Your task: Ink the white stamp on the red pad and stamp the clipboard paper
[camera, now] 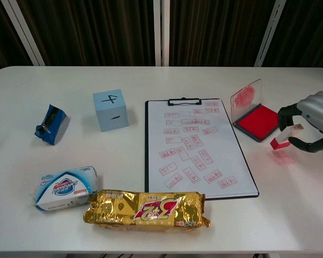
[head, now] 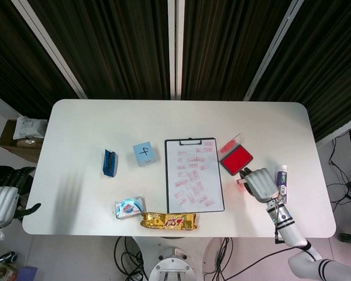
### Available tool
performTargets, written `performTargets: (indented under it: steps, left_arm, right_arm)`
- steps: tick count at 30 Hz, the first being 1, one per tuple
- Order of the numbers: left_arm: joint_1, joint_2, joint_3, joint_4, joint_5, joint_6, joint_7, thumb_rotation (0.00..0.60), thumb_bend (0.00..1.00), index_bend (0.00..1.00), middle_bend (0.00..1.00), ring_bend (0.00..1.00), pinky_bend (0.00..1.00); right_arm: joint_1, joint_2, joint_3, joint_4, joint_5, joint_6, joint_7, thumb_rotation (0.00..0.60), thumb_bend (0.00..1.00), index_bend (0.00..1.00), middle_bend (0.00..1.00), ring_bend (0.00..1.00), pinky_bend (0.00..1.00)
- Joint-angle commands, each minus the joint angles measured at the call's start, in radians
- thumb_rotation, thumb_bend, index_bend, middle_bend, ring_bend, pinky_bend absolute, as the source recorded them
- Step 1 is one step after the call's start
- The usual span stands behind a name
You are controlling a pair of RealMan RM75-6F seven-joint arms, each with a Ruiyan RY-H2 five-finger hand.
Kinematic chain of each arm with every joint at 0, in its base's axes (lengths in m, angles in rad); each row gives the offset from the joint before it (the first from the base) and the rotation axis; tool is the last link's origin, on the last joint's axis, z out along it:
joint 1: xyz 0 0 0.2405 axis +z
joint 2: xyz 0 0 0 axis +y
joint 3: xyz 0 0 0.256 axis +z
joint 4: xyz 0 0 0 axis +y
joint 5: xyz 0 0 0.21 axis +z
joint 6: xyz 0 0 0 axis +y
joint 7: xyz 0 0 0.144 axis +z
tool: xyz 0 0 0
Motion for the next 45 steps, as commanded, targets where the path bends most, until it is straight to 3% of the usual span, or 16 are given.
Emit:
performTargets:
  steps: [1, 7, 14, 26, 45]
  left_arm:
    - [0.000, -0.001, 0.000, 0.001, 0.000, 0.000, -0.002, 0.600, 0.00, 0.14, 0.16, 0.16, 0.27]
    - [0.002, -0.007, 0.001, 0.008, -0.005, -0.003, -0.007, 0.600, 0.00, 0.14, 0.16, 0.16, 0.27]
    - [0.008, -0.001, -0.001, 0.013, -0.008, 0.004, -0.013, 0.600, 0.00, 0.14, 0.16, 0.16, 0.27]
    - [0.000, 0.002, -0.006, 0.014, -0.010, -0.008, -0.016, 0.600, 0.00, 0.14, 0.16, 0.16, 0.29]
    - [-0.006, 0.003, -0.011, 0.015, -0.018, -0.017, -0.013, 0.600, 0.00, 0.14, 0.16, 0.16, 0.29]
  right_arm:
    - [0.028, 0.018, 0.031, -0.013, 0.018, -0.018, 0.015, 0.600, 0.40, 0.70, 0.61, 0.83, 1.00]
    - [0.102, 0.016, 0.083, 0.024, 0.059, -0.104, 0.040, 0.600, 0.42, 0.80, 0.70, 0.84, 1.00]
    - [0.182, -0.010, 0.085, 0.132, 0.047, -0.178, 0.119, 0.600, 0.46, 0.90, 0.77, 0.86, 1.00]
    - [0.223, -0.095, 0.063, 0.286, 0.061, -0.229, 0.179, 0.600, 0.46, 0.92, 0.78, 0.86, 1.00]
    - [0.245, -0.165, 0.035, 0.388, 0.069, -0.257, 0.194, 0.600, 0.47, 0.98, 0.83, 0.87, 1.00]
